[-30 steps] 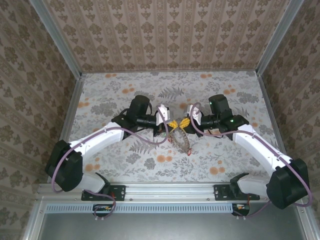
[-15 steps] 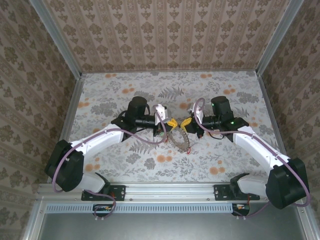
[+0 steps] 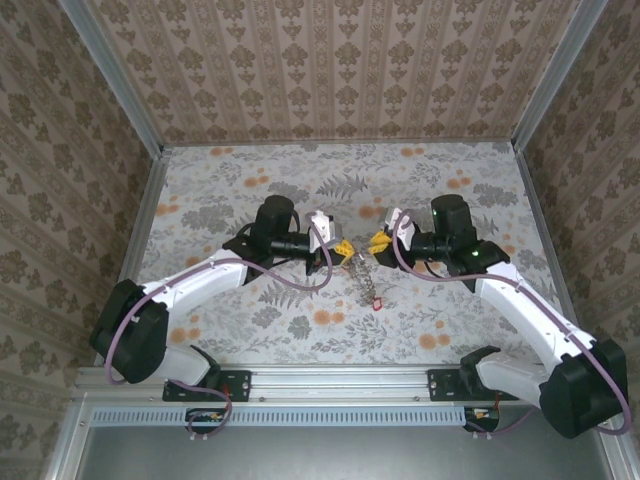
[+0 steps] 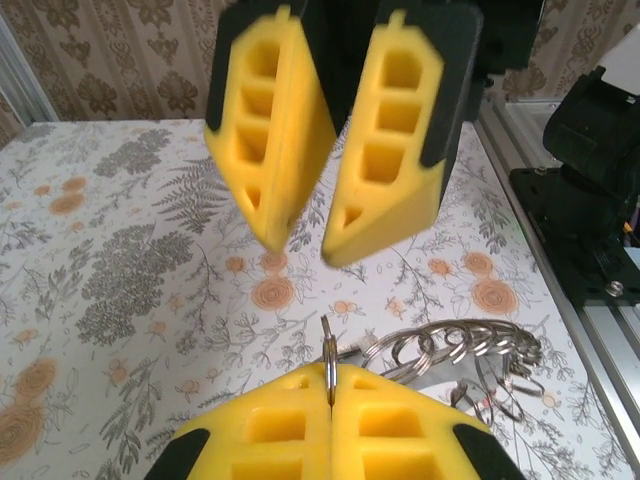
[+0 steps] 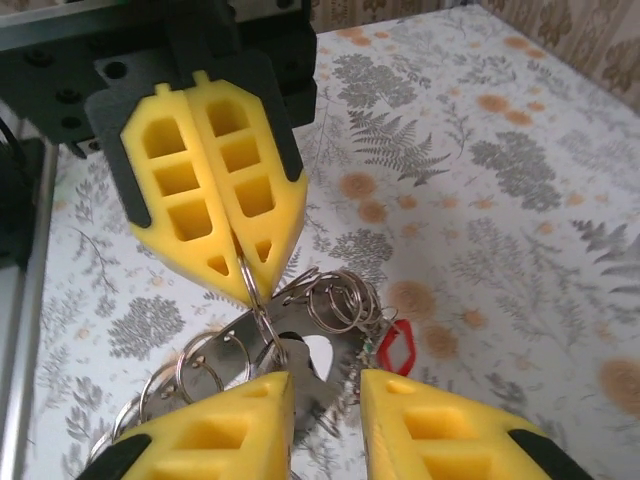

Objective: Put the keys on the keyring

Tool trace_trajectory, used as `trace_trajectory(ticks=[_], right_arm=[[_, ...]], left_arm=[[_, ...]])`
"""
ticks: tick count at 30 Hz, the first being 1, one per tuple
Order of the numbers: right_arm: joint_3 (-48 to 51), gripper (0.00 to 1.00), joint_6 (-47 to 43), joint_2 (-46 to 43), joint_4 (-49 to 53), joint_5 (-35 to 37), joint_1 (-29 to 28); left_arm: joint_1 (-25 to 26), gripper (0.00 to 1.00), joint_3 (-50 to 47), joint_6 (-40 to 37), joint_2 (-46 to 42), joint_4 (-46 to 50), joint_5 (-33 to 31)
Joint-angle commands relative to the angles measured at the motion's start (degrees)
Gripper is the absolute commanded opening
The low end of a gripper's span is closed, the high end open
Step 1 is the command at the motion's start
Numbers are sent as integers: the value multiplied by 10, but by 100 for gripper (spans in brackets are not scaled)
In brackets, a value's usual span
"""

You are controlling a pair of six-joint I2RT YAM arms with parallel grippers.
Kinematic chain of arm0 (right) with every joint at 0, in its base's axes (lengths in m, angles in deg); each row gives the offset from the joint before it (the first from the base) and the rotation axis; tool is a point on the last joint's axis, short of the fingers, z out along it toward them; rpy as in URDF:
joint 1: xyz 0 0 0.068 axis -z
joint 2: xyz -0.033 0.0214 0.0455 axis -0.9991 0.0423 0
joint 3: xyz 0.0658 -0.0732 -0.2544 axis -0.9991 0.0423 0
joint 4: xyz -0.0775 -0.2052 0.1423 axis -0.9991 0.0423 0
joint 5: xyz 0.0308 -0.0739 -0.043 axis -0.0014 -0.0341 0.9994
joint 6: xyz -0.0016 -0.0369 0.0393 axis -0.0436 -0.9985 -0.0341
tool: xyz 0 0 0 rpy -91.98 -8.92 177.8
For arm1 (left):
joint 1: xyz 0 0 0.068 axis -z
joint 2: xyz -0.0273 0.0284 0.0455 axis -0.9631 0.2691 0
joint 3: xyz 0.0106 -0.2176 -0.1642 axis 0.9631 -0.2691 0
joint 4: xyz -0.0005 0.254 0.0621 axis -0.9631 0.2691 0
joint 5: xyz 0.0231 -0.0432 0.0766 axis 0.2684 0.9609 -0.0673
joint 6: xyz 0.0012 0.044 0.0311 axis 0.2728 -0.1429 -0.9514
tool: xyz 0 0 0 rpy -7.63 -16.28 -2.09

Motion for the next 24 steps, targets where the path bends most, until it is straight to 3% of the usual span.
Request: trace_trajectory(ticks=[1, 5, 7, 10, 15, 24], right_arm=[[-18, 27, -82, -9, 34, 7, 1], [-30, 28, -116, 0, 46, -32, 1], [-31, 35, -131, 0, 53, -53, 1], [-25, 35, -168, -5, 59, -94, -1], [-29, 29, -174, -5, 71, -96, -5], [-36, 27, -166, 8, 72, -120, -25]], left_arm=[[-4, 0, 29, -27, -11, 20, 27], [-5, 0, 39, -35, -10, 42, 35], [-7, 0, 40, -37, -10, 44, 42], [-11, 0, 38, -35, -10, 45, 67], [-18, 0, 37, -31, -12, 56, 100], [-19, 0, 30, -36, -21, 63, 98]])
